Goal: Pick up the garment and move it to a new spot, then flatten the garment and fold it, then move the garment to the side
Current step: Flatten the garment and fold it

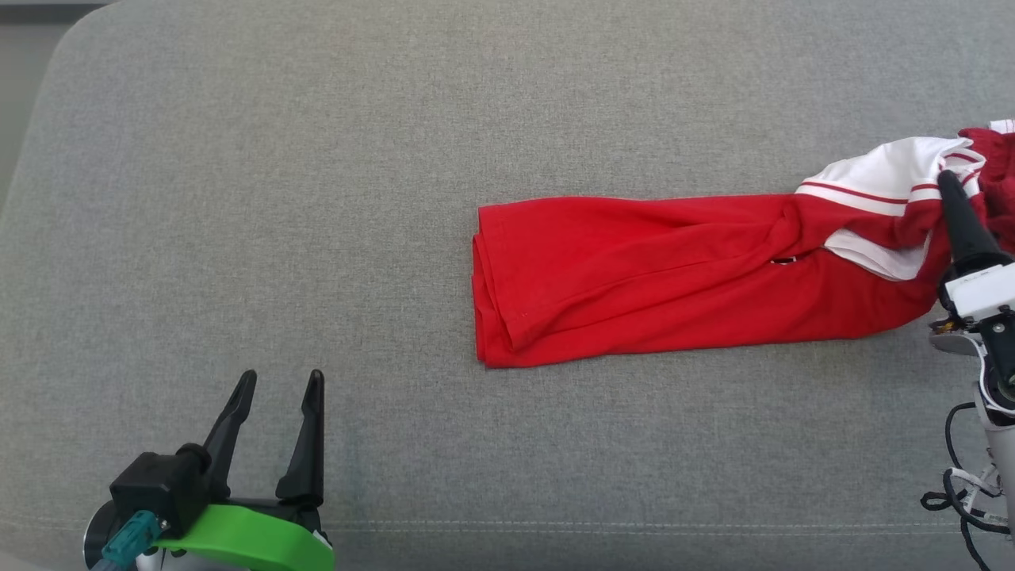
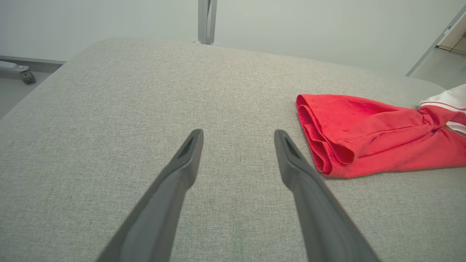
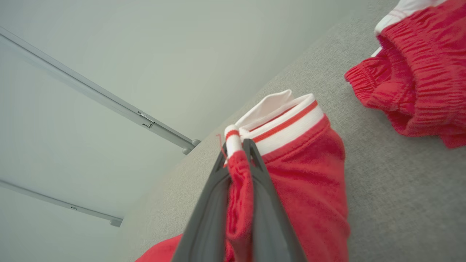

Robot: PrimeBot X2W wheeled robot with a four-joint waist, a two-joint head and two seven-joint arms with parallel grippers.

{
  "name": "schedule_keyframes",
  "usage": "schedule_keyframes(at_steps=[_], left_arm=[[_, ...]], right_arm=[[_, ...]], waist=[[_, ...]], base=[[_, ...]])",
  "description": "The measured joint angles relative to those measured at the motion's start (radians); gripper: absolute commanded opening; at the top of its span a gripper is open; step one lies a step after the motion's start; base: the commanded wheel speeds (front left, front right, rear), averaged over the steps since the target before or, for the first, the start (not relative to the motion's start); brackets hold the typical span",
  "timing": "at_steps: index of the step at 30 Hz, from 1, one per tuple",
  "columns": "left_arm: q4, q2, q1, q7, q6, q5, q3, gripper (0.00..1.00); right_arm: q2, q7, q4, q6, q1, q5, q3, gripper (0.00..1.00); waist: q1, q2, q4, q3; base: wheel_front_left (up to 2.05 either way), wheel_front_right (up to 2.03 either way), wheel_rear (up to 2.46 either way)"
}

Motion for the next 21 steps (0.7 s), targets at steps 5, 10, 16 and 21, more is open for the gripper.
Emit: schedule_keyframes(at_steps=[5, 10, 16, 21], left_arm=[[0.009, -0.009, -0.003, 0.000, -0.002, 0.000, -0.005, 1.00], [0.021, -0.024, -0.016, -0.001, -0.008, -0.001, -0.014, 1.00], [0.047, -0.041, -0.029, -0.007, -0.010, -0.006, -0.029, 1.00], [0.065, -0.060, -0.029, -0.015, -0.014, -0.011, -0.037, 1.00]], right_arm=[[-0.001, 0.043, -0.068, 0.004, 0.004, -0.026, 0.073, 0.00], [-0.001, 0.090, -0.116, 0.008, 0.024, -0.049, 0.145, 0.00], [-0.002, 0.155, -0.189, 0.008, 0.045, -0.067, 0.248, 0.00], [-0.002, 0.198, -0.238, 0.008, 0.053, -0.078, 0.301, 0.00]], waist=[[0.0000, 0.0000, 0.018, -0.004], [0.0000, 0.0000, 0.036, -0.011], [0.0000, 0.0000, 0.070, -0.025], [0.0000, 0.0000, 0.102, -0.036]], base=[[0.00, 0.00, 0.00], [0.00, 0.00, 0.00], [0.00, 0.00, 0.00], [0.00, 0.00, 0.00]])
